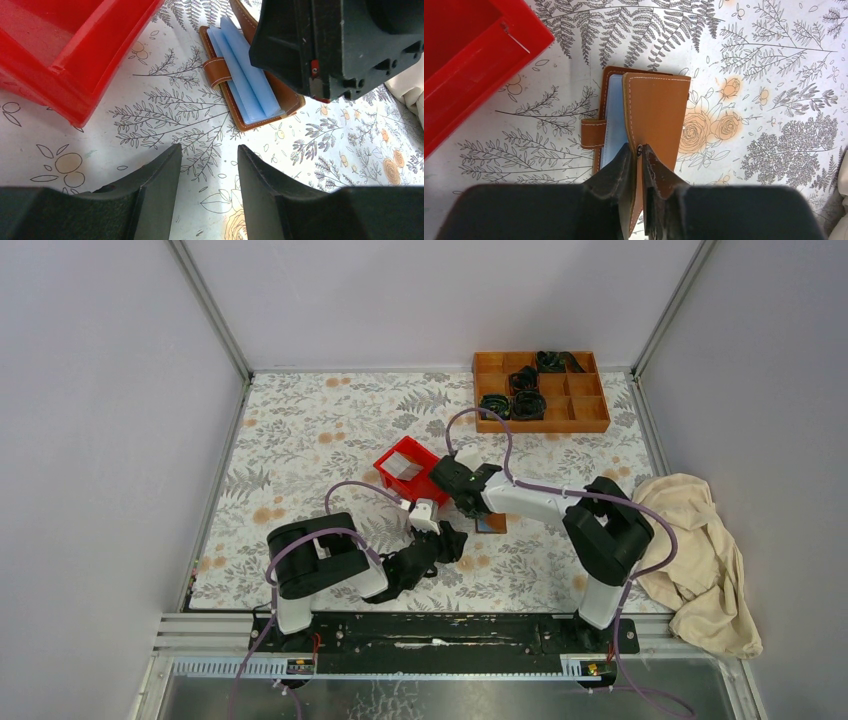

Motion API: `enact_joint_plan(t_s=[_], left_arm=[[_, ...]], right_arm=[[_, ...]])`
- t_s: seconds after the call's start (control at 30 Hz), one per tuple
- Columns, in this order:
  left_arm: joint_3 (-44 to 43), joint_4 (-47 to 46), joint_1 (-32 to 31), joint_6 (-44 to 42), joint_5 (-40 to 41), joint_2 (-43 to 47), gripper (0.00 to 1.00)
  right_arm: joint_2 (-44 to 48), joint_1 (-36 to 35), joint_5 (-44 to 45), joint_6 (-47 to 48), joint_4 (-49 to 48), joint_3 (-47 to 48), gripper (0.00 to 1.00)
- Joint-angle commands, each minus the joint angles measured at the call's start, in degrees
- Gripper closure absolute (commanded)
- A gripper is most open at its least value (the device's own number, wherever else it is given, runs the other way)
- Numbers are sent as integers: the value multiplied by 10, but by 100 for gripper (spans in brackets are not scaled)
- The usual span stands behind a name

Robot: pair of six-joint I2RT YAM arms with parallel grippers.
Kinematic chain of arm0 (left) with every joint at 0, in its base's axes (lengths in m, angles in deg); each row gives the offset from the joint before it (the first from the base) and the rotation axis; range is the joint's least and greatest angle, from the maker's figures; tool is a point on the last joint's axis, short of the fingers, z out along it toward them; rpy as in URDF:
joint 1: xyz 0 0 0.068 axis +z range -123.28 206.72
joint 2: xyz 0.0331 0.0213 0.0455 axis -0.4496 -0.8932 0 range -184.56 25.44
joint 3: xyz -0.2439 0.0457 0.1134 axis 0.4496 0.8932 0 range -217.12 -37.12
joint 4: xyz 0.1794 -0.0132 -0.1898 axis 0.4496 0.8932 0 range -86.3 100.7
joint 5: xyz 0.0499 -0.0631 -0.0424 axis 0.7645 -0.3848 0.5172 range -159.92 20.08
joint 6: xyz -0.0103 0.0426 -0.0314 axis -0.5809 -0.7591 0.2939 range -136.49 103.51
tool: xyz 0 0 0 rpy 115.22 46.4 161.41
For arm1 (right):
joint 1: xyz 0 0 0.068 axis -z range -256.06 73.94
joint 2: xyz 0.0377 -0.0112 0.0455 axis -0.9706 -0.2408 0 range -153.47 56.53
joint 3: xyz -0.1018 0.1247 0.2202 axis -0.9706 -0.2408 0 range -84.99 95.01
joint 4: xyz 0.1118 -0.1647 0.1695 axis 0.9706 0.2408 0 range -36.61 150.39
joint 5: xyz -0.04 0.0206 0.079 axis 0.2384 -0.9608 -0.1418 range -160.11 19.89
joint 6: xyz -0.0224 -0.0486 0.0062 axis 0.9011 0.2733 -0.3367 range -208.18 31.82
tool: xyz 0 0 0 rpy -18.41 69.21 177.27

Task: Put the credit cards into the card holder
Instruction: Open the card holder at the center of the board.

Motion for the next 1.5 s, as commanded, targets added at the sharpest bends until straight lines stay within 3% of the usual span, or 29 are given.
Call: enact_joint_plan(t_s=[0.0, 0.07, 0.73, 1.17, 1.47], left_arm=[[7, -21, -5, -2, 16, -7, 47], [8, -22, -5, -4, 17, -6, 47], [7, -20, -5, -9, 15, 8, 45], [43, -16, -5, -31, 43, 90, 45], [46, 2, -6, -45, 51, 120, 44]], right_arm=[[24, -2, 25, 2, 17, -8, 96], [26, -2, 28, 3, 19, -11, 100], [85, 44, -39, 30, -36, -98, 100], [200, 45, -240, -11, -69, -82, 100], [246, 54, -316, -62, -139, -160, 100]])
